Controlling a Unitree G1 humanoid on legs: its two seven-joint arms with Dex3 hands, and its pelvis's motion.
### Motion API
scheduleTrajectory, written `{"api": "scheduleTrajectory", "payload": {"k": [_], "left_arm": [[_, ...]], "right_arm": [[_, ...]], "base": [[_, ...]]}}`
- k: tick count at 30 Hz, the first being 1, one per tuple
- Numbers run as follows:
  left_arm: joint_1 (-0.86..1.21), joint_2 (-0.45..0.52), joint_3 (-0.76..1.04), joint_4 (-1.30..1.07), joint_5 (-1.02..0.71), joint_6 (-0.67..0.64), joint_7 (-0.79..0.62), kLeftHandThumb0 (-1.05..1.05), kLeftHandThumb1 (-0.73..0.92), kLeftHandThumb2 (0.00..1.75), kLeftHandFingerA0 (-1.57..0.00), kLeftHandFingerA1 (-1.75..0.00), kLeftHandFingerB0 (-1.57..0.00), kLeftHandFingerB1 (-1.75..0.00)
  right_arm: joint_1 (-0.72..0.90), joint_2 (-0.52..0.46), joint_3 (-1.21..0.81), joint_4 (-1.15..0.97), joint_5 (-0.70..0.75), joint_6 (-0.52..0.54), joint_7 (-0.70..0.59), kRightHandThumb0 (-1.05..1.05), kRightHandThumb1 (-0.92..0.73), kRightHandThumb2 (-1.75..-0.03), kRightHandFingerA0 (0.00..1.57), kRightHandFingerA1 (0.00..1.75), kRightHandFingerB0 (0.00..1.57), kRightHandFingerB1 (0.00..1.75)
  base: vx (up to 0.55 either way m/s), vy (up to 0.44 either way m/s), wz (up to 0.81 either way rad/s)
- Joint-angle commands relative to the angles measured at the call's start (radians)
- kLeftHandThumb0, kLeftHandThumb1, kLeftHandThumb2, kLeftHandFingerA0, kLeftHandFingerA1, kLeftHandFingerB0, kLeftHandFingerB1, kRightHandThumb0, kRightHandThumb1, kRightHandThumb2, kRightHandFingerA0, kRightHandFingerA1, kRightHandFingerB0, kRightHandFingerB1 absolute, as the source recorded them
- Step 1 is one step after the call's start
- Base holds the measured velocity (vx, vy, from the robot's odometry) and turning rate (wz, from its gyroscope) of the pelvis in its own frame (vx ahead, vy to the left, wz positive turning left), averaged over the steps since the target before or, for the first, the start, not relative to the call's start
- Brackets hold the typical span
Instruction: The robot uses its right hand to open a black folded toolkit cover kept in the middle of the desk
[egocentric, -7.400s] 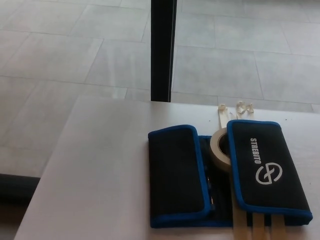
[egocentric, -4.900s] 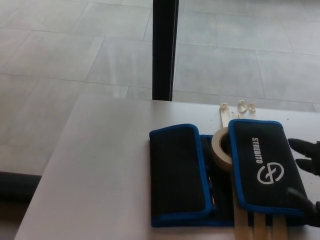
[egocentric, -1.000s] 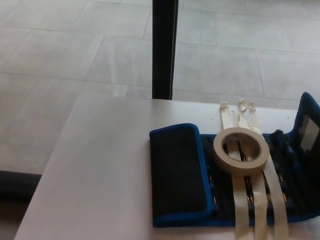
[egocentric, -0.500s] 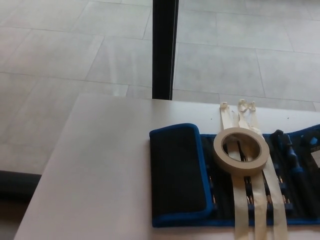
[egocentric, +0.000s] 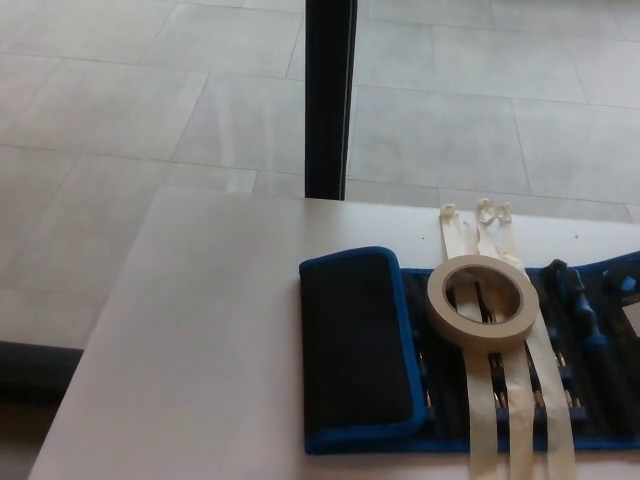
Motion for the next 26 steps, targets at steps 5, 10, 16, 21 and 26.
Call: {"api": "scheduleTrajectory", "payload": {"k": [5,10,16,21,26], "left_arm": [[0.016,0.041,-0.001,0.009,-0.012,-0.032,-0.016,-0.49,0.53,0.57,-0.66,-0.71,-0.8,-0.55],[0.014,0.04,0.015,0.012,-0.03,-0.015,-0.018,-0.5,0.51,0.57,-0.68,-0.75,-0.8,-0.54],[0.013,0.04,-0.015,0.016,0.003,-0.018,0.002,-0.5,0.53,0.56,-0.72,-0.7,-0.77,-0.53],[0.022,0.037,0.001,0.015,-0.015,-0.017,-0.008,-0.48,0.53,0.56,-0.7,-0.72,-0.79,-0.55],[0.022,0.038,-0.006,0.018,-0.009,-0.016,-0.009,-0.49,0.53,0.56,-0.68,-0.72,-0.79,-0.53]], "right_arm": [[0.017,-0.319,-0.523,0.305,0.505,0.201,0.231,-0.53,-0.78,-0.62,0.42,1.45,0.05,0.62],[0.046,-0.297,-0.603,0.39,0.534,0.138,0.177,-0.52,-0.71,-0.61,0.71,1.75,0.18,0.81],[0.055,-0.19,-0.681,0.365,0.577,0.104,0.141,-0.44,-0.73,-0.7,0.91,1.71,0.12,0.61],[0.056,-0.105,-0.641,0.384,0.544,0.049,0.211,-0.45,-0.75,-0.66,0.6,1.54,0.11,0.57],[0.07,-0.067,-0.613,0.361,0.553,0.049,0.294,-0.47,-0.76,-0.64,0.48,1.31,0.06,0.45]], "base": [[0.0,0.0,0.0],[0.0,0.0,0.0],[0.0,0.0,0.0],[0.0,0.0,0.0],[0.0,0.0,0.0]]}}
